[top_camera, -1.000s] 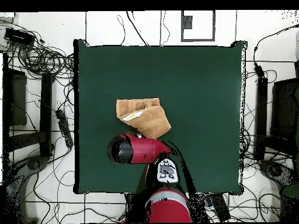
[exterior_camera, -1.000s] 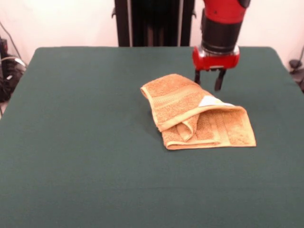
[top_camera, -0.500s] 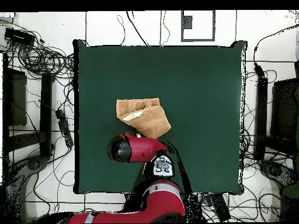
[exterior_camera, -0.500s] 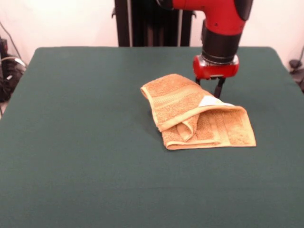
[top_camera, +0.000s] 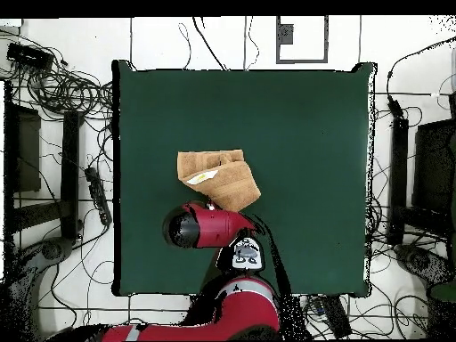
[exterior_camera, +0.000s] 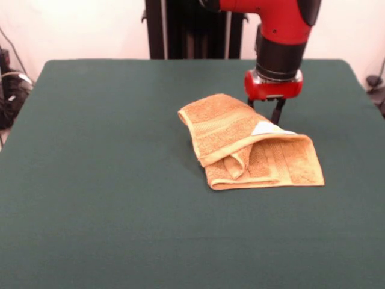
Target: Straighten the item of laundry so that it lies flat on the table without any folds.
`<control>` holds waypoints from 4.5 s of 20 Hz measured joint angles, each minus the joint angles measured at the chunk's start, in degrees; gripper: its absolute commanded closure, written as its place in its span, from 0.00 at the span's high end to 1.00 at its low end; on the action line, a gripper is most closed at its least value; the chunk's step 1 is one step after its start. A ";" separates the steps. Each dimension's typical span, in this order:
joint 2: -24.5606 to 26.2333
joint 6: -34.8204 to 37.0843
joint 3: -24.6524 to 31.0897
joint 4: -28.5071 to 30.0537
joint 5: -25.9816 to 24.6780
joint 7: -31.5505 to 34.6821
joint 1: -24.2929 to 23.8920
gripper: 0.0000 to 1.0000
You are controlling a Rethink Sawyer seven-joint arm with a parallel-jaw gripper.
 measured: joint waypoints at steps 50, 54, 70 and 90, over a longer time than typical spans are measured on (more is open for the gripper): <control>-5.94 -0.05 -0.70 -1.39 0.06 0.00 0.69 1.00; -6.70 -0.06 -0.71 -1.45 0.05 0.00 0.69 1.00; -7.63 -3.64 -0.71 -1.51 0.05 0.00 0.68 1.00; -11.16 5.82 -0.39 -6.18 0.00 0.00 -0.08 1.00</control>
